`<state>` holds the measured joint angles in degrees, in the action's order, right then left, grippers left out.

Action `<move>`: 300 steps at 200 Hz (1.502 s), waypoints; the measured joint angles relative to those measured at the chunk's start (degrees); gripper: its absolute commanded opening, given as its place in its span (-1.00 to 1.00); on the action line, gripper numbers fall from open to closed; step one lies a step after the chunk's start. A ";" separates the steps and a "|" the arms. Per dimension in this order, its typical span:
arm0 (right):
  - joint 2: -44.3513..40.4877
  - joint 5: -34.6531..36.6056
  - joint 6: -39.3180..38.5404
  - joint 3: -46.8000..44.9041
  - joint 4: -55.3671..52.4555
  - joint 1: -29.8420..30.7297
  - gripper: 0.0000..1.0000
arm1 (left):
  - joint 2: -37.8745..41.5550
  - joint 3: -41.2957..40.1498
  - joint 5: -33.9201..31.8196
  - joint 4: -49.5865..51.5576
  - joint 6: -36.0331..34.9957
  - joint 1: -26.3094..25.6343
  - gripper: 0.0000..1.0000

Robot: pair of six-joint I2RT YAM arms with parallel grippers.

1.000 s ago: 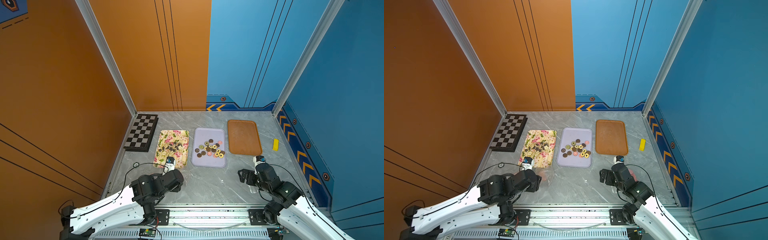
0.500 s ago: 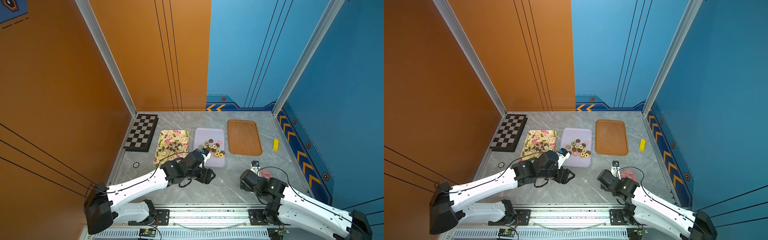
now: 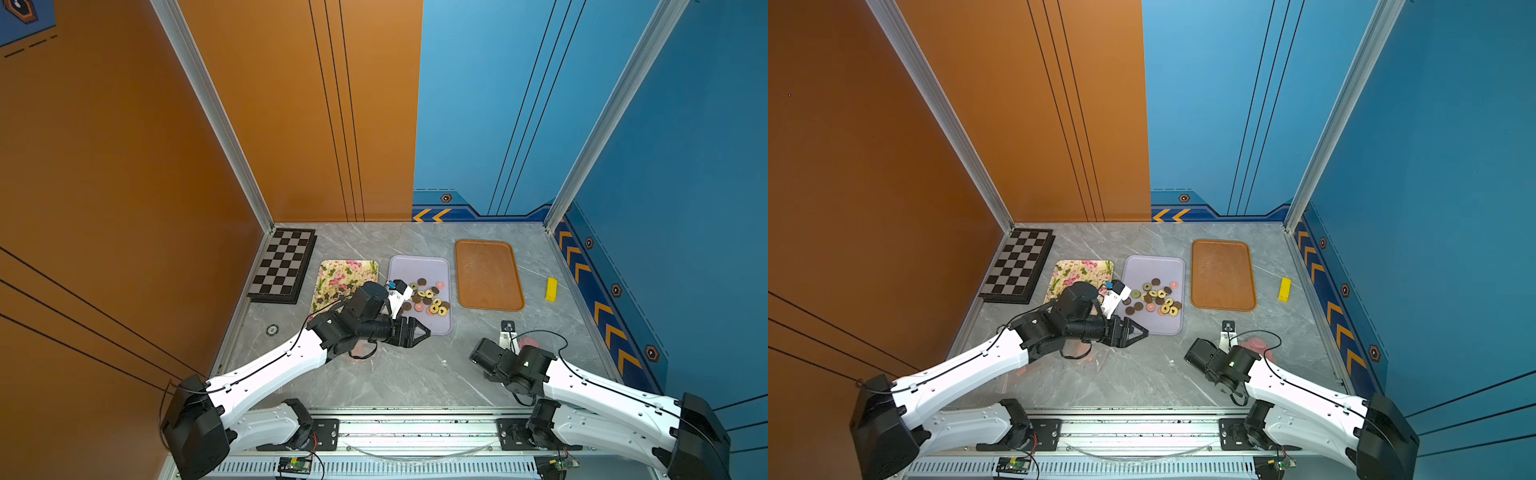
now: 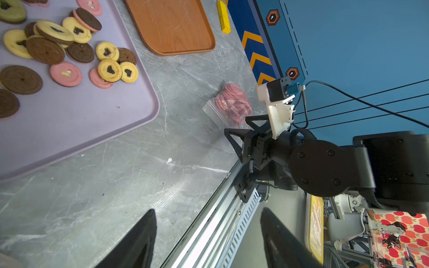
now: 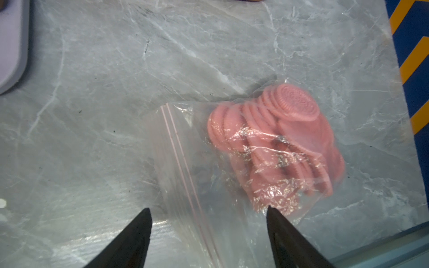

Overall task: Pour cookies out of the ziploc bag
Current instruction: Open the ziploc bag at the center of the board.

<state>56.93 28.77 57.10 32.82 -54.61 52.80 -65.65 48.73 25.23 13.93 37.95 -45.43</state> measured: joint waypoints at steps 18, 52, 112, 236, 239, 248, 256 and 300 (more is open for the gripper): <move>3.32 -0.07 0.00 1.57 -1.14 0.22 0.51 | 1.86 -1.88 0.33 -0.42 1.20 0.48 0.44; 11.67 0.11 0.57 4.98 -3.93 2.49 0.41 | 2.23 -2.36 1.51 -0.50 2.60 2.62 0.44; 14.60 0.66 1.22 5.92 -6.03 1.49 0.17 | 2.84 -3.06 3.96 -0.50 3.15 5.05 0.44; 19.58 -0.22 -0.87 5.92 -6.25 1.42 -1.00 | 2.58 -3.74 5.49 -0.55 3.02 6.43 0.44; 19.58 -0.26 -1.29 5.95 -6.25 1.33 -1.00 | 2.51 -3.72 5.46 -0.55 2.91 6.43 0.44; 19.58 -0.35 -1.66 6.01 -6.27 1.11 -1.00 | 2.23 -3.67 5.46 -0.55 2.10 6.45 0.44; 19.58 -0.46 -1.90 6.14 -6.27 0.83 -1.00 | 1.92 -3.52 5.44 -0.55 1.40 6.49 0.43; 14.32 -2.19 -4.61 7.32 -5.88 -1.81 -1.00 | -1.18 2.10 4.76 0.70 -7.21 7.13 0.36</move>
<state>71.24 26.59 52.49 40.14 -60.49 50.98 -66.83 50.83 30.00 14.63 30.74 -38.30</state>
